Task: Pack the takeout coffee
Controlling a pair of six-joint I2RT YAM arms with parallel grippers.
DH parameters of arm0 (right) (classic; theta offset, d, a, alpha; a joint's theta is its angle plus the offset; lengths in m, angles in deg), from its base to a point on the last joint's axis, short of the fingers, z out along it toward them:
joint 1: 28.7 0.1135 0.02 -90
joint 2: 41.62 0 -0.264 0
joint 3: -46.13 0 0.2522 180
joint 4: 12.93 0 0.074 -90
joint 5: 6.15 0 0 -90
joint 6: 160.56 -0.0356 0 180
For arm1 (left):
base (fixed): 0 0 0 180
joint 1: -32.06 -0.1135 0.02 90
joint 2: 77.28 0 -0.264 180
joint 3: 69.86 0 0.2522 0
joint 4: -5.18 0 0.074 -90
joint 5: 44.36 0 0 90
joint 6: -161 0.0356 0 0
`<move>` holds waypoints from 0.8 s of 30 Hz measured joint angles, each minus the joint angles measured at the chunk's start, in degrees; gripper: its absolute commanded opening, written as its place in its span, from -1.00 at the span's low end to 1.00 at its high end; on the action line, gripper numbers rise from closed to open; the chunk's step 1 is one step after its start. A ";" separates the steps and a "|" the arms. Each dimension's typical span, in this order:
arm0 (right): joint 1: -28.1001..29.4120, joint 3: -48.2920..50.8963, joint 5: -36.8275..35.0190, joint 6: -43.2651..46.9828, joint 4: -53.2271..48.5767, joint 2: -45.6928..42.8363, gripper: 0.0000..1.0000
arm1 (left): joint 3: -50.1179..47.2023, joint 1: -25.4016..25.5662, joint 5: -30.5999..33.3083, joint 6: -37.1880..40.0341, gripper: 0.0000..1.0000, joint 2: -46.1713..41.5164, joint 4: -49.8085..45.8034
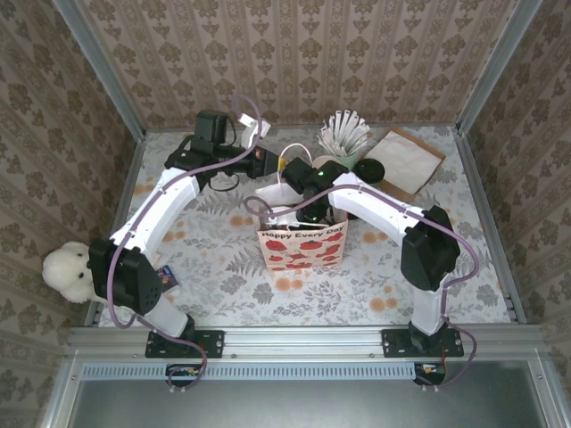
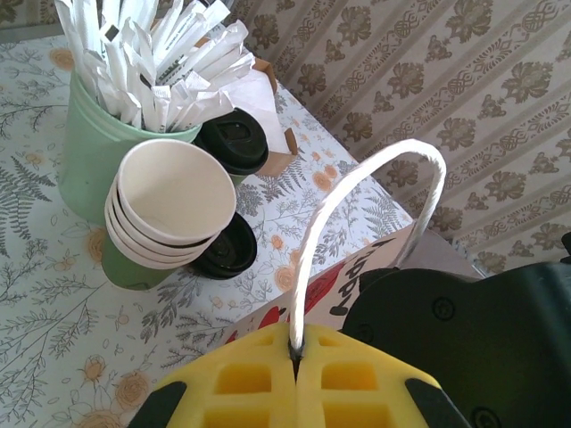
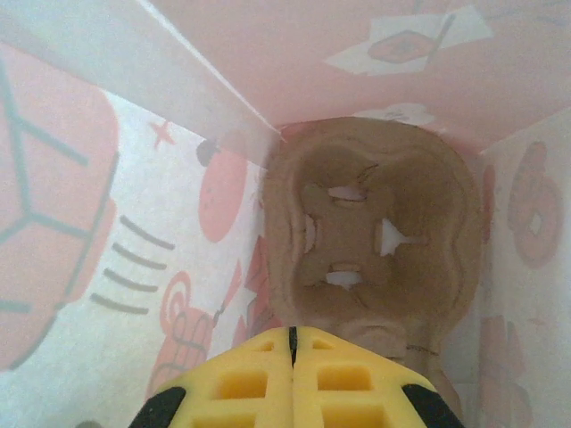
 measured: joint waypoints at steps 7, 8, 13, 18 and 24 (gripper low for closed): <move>0.00 3.17 -2.56 0.33 1.46 0.09 -1.00 | -0.22 0.00 0.00 0.55 -1.00 0.00 0.00; 0.00 3.58 -3.08 0.46 1.99 0.09 -1.00 | -0.22 0.00 0.02 0.57 -1.00 0.00 0.02; 0.07 4.39 -4.59 1.09 3.78 0.33 -1.00 | -0.22 0.00 0.00 0.72 -1.00 0.00 0.04; 0.15 4.92 -6.36 1.11 5.84 1.42 -1.00 | -0.22 0.00 0.00 0.74 -1.00 0.00 0.24; 0.15 5.35 -7.06 1.27 6.01 1.90 -1.00 | -0.22 0.00 0.00 0.74 -1.00 -0.11 0.85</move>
